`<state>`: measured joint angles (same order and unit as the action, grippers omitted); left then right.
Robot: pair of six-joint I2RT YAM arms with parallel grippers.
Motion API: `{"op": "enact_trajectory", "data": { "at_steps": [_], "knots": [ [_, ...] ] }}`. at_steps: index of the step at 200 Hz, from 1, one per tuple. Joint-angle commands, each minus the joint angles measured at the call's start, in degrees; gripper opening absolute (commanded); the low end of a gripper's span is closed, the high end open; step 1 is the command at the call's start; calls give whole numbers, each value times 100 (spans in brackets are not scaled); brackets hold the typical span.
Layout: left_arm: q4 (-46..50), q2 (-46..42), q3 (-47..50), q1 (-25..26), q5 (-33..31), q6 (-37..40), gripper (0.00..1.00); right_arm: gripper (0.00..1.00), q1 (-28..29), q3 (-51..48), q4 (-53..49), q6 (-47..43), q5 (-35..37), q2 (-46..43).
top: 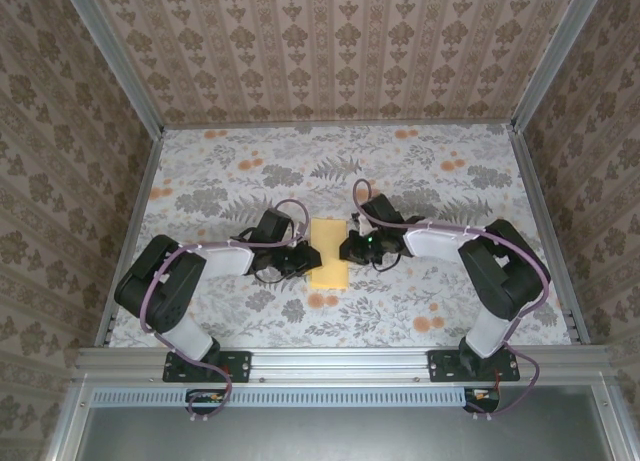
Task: Fold a paper plane with a square sheet of paper (pick it up from the middle)
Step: Fold the triangle a second time at the center of the table.
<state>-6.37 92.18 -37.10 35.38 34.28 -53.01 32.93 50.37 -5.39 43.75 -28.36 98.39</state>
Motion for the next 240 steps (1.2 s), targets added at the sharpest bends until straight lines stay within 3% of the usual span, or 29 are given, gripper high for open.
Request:
{"op": "enact_trajectory", "data": {
  "at_steps": [1,38,107,168,240],
  "knots": [
    [148,70,41,20,-57,84,16,9,99,-178,88,98,-182,-49],
    [42,46,113,81,-44,81,18,9,220,-13,69,75,-414,306],
    [-311,-216,446,163,218,-2,29,8,258,52,-445,-16,26,608],
    [-1064,-548,594,171,721,-170,26,7,258,164,-879,-204,277,694],
    [-1567,-309,515,171,758,-380,27,7,258,214,-916,-224,283,657]
  ]
}}
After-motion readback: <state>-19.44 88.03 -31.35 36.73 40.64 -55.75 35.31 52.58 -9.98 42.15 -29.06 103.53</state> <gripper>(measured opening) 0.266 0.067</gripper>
